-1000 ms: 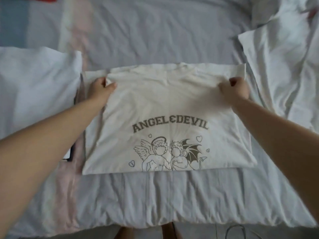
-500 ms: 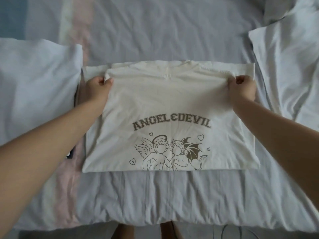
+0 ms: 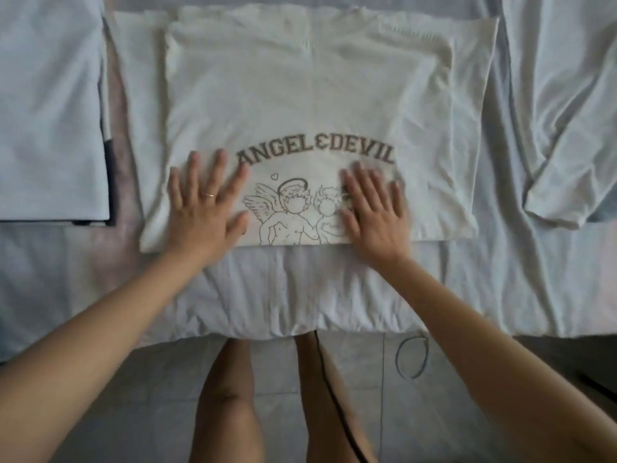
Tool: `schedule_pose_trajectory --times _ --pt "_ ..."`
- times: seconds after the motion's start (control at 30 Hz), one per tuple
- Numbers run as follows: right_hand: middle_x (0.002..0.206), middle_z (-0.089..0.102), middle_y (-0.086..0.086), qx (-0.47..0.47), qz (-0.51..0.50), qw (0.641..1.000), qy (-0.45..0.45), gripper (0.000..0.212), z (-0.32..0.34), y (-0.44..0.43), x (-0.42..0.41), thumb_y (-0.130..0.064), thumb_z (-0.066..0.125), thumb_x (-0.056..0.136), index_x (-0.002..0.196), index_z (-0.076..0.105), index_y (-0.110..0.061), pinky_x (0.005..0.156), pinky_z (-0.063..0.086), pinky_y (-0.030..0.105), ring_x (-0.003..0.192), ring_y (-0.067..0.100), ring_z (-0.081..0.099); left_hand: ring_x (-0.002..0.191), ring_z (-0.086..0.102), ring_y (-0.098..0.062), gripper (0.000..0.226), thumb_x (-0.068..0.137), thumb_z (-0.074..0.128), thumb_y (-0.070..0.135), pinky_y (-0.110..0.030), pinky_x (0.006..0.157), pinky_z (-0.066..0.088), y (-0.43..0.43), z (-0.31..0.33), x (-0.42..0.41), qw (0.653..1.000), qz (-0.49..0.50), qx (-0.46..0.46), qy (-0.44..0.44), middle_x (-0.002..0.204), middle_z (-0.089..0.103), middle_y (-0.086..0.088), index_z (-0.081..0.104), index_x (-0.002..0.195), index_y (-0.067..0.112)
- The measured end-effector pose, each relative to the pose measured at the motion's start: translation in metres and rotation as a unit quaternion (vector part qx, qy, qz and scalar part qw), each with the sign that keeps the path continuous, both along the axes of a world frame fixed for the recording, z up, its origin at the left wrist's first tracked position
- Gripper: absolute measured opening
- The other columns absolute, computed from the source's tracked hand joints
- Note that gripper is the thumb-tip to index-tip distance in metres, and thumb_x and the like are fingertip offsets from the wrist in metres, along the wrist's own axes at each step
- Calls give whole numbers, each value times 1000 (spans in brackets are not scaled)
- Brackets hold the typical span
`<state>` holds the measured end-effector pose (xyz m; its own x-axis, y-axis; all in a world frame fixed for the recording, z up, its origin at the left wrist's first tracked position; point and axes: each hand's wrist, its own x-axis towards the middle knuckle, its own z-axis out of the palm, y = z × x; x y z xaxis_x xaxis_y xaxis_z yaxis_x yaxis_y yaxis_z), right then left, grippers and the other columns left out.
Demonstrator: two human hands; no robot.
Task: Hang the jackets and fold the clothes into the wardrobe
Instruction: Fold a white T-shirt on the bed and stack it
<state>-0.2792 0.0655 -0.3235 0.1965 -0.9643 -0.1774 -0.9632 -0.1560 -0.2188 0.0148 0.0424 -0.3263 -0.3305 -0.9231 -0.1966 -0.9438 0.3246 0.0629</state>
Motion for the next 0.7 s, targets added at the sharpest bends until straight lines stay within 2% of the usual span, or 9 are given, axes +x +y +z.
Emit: schedule_pose_trajectory --times 0.07,0.17,0.3,0.4,0.47,0.5,0.57,0.63,0.7 --pt "160 -1 -5 30 -140 989 30 61 -2 15 -47 -51 18 97 153 5 -30 119 -7 39 148 17 0 146 2 -34 72 90 28 47 -48 115 -8 11 -3 28 999 43 1 -7 160 3 -10 6 153 22" --pt "161 2 -1 69 -238 967 64 64 7 47 -81 -49 19 97 153 3 -24 119 -4 39 148 18 4 146 3 -34 68 93 27 40 -45 116 -8 45 -1 44 994 109 20 -4 160 3 -9 7 153 17" --pt "157 23 5 44 -412 910 -27 60 16 59 -78 -38 42 97 151 23 -18 115 11 33 143 21 22 141 21 -39 63 95 37 30 -45 114 14 61 7 27 973 226 15 50 157 16 -18 18 151 7" --pt "116 57 10 -80 -605 769 -190 32 24 38 -78 -18 54 91 120 58 -7 88 38 20 103 22 55 130 35 -39 61 90 52 22 -41 106 23 54 21 8 907 395 -13 144 146 34 -22 32 145 6" --pt "89 59 1 -110 -673 676 -279 14 30 27 -78 -13 60 88 100 63 -8 68 41 8 76 11 54 127 40 -35 53 89 52 19 -36 104 26 51 24 6 862 470 -37 185 139 43 -21 40 138 3" --pt "80 57 -4 -112 -682 658 -300 6 31 23 -81 -12 61 87 93 62 -10 64 40 6 69 5 52 124 44 -34 49 89 52 18 -35 102 29 48 22 7 844 495 -45 203 135 48 -21 45 133 0" --pt "76 54 -10 -95 -657 695 -278 4 33 24 -80 -14 62 86 89 59 -14 63 39 5 67 -1 50 110 54 -35 38 88 54 19 -37 94 37 48 20 19 817 531 -48 222 119 59 -22 54 119 -3" --pt "88 57 -6 -65 -612 752 -237 14 31 28 -80 -20 64 85 97 59 -15 73 41 9 80 7 55 101 58 -35 30 88 57 19 -37 89 40 52 20 31 797 554 -32 238 108 62 -22 58 109 -2" --pt "94 54 -1 -35 -587 772 -241 17 35 32 -82 -19 63 86 99 53 -17 75 42 14 87 15 52 98 59 -34 28 88 62 18 -34 86 42 53 23 39 767 580 -3 274 107 64 -22 60 107 -2"
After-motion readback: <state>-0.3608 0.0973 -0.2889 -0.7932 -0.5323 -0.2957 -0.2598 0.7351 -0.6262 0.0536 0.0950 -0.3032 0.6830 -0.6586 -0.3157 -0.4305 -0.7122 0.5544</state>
